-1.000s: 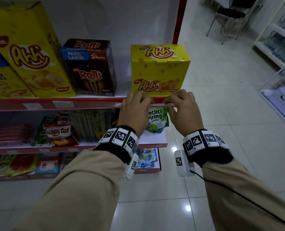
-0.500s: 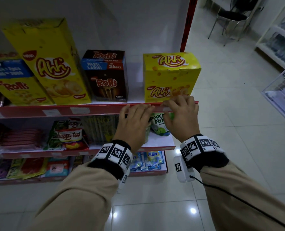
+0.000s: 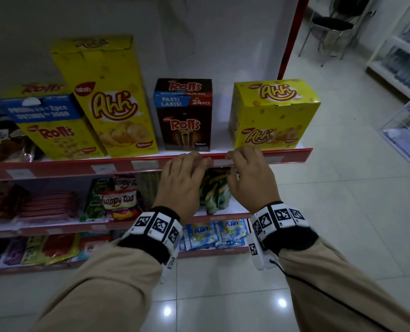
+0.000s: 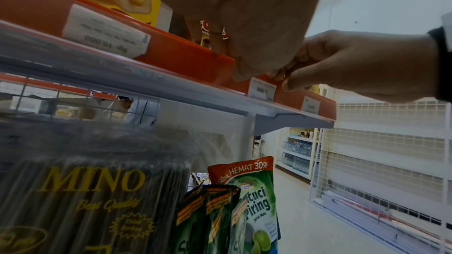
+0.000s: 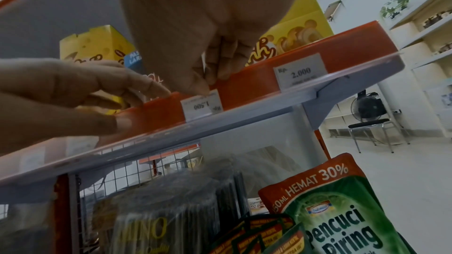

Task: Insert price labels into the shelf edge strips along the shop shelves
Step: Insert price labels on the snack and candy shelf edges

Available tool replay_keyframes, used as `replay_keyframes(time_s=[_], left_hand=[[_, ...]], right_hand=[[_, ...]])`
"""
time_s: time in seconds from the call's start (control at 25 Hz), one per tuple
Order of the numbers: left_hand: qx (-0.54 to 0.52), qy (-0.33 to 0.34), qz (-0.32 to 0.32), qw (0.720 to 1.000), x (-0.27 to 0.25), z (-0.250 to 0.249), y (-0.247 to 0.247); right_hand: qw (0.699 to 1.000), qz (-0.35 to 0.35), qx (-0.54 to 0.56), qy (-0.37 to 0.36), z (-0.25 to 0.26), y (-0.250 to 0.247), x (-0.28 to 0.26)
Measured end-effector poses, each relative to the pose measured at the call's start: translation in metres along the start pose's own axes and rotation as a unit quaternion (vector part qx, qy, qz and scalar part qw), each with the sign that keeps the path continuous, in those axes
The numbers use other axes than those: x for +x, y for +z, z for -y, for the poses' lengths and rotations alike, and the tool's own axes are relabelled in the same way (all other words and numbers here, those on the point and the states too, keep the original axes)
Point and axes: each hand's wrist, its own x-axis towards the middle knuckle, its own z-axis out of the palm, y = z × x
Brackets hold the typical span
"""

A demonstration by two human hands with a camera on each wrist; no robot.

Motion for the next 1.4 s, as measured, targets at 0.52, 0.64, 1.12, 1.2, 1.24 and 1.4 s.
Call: replay_keyframes(time_s=[0.52,0.64,1.12,1.2,1.24,1.4], left_hand=[[-0.029,-0.029,0.027,0.999,0.010,-0.001,0.001],[-0.044,-0.028,0.029,0.998,0.009,0.000,0.000],[-0.169,-0.100,0.022,0.980,0.013,0.019,-0.013],[-0.228,-0.129,0.028,0.965,0.016,0.022,-0.011],[-0.244,-0.131,0.025,0.961,0.016,0.023,-0.010],[-0.285,-0.120,-0.013,0.951,0.013,0.025,-0.007]], right_hand=[[0.995,0.025,-0.084,0.054,0.016,0.006,0.000],[0.994,0.040,-0.094,0.037,0.016,0.005,0.006],[0.954,-0.088,0.252,0.134,0.020,0.005,0.021],[0.912,-0.093,0.361,0.173,0.031,0.009,0.022],[0.890,-0.087,0.408,0.186,0.035,0.012,0.022],[0.851,-0.058,0.476,0.212,0.044,0.019,0.020]])
